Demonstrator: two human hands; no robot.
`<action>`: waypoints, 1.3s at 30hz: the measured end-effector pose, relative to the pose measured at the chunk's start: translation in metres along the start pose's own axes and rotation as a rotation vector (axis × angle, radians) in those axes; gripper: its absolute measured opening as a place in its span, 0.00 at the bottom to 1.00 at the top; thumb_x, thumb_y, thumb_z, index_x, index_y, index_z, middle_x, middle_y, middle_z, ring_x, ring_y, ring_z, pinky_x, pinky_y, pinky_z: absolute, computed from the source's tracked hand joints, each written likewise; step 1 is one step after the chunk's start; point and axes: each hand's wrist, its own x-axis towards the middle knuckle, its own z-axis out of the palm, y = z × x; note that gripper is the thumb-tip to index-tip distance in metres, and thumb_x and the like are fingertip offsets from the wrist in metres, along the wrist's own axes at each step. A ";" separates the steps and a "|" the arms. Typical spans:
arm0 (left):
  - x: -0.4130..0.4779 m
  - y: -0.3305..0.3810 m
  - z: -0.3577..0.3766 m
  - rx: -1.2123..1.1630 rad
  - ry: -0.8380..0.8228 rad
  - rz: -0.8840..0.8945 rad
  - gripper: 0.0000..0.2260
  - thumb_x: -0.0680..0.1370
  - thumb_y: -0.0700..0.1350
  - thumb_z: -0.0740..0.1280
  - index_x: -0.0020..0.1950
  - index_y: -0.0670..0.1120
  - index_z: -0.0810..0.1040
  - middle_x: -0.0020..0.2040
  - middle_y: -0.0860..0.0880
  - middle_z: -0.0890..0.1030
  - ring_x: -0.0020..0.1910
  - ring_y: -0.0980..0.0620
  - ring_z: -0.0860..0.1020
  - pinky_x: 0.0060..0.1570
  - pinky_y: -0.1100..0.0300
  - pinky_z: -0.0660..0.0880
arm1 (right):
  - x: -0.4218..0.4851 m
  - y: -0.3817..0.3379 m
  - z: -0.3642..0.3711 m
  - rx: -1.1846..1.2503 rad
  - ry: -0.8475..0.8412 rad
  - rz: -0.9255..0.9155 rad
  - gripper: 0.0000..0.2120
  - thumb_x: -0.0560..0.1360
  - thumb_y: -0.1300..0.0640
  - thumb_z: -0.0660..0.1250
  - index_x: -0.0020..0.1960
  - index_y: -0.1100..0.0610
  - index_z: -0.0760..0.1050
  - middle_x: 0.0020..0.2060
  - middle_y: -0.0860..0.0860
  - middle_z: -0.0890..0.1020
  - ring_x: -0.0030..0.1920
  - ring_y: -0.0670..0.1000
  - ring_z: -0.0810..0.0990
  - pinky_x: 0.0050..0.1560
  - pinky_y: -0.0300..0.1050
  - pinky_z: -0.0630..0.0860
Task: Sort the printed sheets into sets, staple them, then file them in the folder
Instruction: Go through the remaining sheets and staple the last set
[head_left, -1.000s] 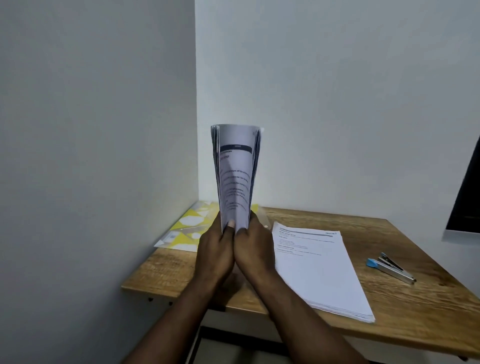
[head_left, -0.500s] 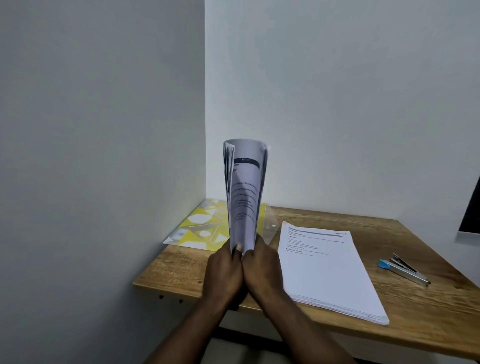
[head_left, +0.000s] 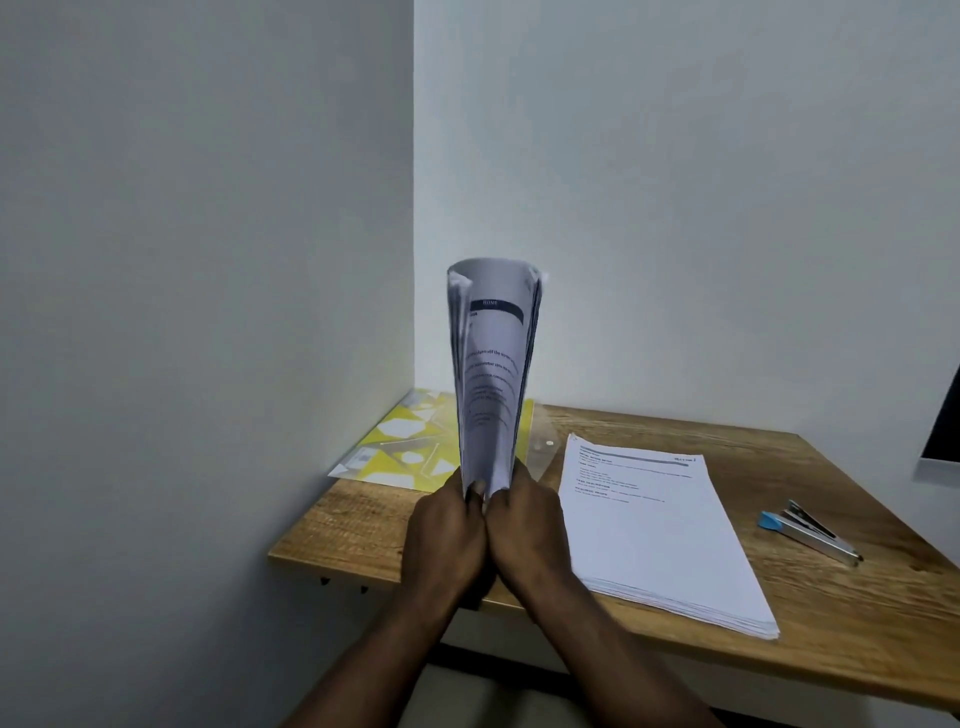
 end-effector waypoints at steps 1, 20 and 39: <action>0.000 0.001 -0.001 0.009 -0.009 0.001 0.12 0.87 0.48 0.60 0.51 0.43 0.78 0.44 0.45 0.83 0.39 0.50 0.78 0.33 0.62 0.66 | 0.000 0.001 0.000 0.003 0.003 0.002 0.17 0.83 0.57 0.62 0.71 0.57 0.75 0.56 0.59 0.86 0.53 0.61 0.84 0.48 0.50 0.78; 0.022 0.017 -0.030 -0.099 -0.182 -0.032 0.08 0.81 0.44 0.67 0.47 0.42 0.83 0.45 0.46 0.85 0.44 0.46 0.82 0.42 0.50 0.77 | 0.024 -0.005 -0.055 0.188 -0.071 0.068 0.19 0.78 0.43 0.73 0.66 0.47 0.77 0.57 0.48 0.84 0.57 0.53 0.83 0.54 0.48 0.79; 0.045 0.038 0.002 -1.041 -0.612 -0.471 0.18 0.81 0.45 0.69 0.69 0.40 0.80 0.64 0.38 0.83 0.65 0.34 0.81 0.70 0.33 0.72 | 0.050 0.074 -0.145 0.752 -0.308 0.414 0.11 0.82 0.66 0.67 0.64 0.63 0.79 0.55 0.59 0.88 0.57 0.63 0.87 0.62 0.61 0.82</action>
